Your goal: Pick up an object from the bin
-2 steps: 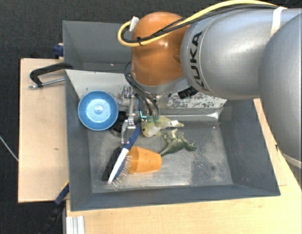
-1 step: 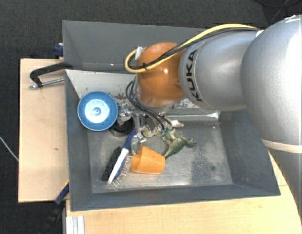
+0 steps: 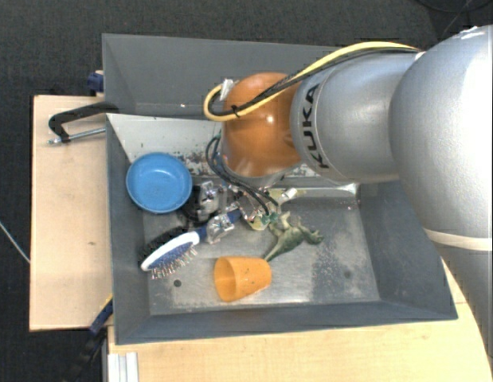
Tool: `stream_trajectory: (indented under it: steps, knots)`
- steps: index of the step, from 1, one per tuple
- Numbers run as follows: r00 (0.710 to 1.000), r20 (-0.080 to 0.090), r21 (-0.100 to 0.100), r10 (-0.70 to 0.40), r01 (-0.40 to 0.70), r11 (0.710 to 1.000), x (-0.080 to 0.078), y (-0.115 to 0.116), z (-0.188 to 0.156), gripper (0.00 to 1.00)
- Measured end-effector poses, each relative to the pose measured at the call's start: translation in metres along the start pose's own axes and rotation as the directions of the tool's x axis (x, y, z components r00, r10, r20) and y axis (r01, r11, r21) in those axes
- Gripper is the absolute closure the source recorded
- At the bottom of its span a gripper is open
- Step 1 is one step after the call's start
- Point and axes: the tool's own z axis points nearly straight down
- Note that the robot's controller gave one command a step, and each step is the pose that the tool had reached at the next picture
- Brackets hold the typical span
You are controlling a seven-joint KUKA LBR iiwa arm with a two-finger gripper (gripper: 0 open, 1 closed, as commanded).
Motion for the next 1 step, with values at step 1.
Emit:
stream_trajectory:
  steps: [1]
  knots:
    - [1.0, -0.001, 0.003, -0.029, 0.029, 1.0, -0.0155, 0.0147, -0.1672, 1.0]
